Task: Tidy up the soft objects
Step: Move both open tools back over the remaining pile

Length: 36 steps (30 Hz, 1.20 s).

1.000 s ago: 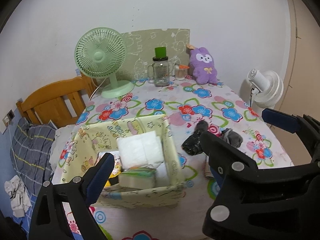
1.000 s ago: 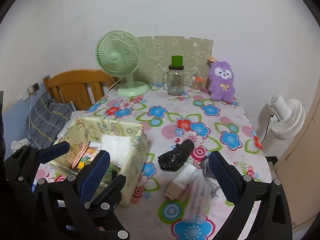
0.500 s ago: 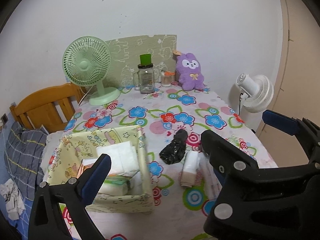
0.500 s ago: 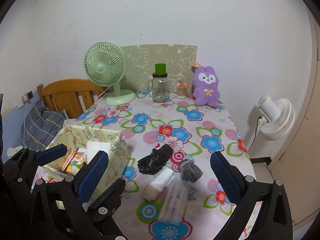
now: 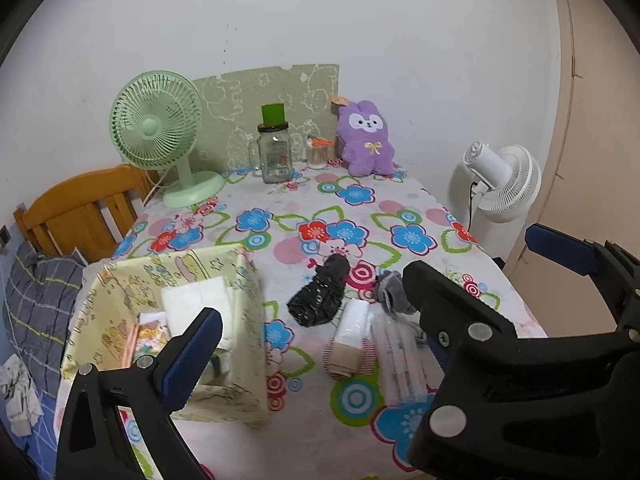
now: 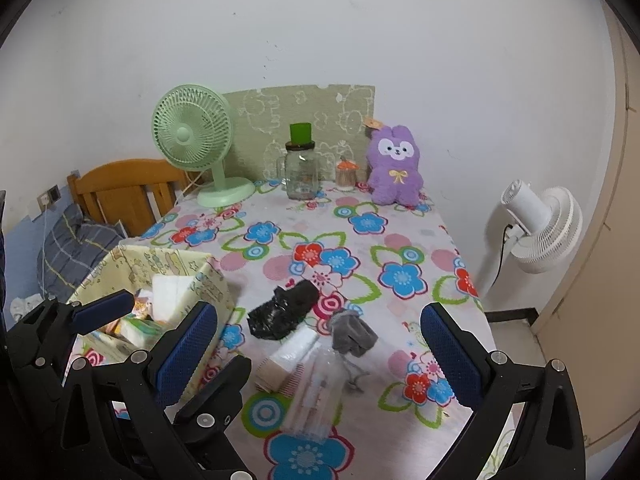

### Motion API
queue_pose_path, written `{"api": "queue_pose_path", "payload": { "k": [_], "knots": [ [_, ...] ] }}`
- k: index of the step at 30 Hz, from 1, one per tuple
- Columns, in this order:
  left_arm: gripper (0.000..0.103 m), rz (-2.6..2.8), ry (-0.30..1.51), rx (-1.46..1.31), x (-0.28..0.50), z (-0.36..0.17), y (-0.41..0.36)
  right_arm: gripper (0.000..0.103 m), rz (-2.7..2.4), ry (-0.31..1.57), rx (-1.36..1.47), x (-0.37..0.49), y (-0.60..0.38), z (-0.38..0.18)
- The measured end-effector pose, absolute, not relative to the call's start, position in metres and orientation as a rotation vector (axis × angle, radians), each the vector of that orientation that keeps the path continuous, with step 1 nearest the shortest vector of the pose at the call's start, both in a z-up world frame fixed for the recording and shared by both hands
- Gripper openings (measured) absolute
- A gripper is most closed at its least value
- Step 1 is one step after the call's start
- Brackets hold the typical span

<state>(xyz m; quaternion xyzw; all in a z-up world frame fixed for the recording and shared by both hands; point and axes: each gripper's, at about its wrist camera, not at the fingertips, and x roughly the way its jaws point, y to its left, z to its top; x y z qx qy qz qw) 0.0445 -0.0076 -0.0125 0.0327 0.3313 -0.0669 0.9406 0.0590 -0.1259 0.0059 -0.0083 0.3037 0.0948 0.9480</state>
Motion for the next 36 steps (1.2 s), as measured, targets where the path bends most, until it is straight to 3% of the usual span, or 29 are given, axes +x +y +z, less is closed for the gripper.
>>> {"api": "queue_pose_path", "payload": {
  "k": [20,36],
  "knots": [
    [0.102,-0.179,0.728,0.071,0.048,-0.063,-0.047,0.103,0.19,0.649,-0.026,0.061,-0.156,-0.044],
    [0.096,-0.175,0.826,0.085,0.063,-0.108,-0.056,0.103,0.172,0.763,0.019,0.077,-0.165,-0.097]
  ]
}}
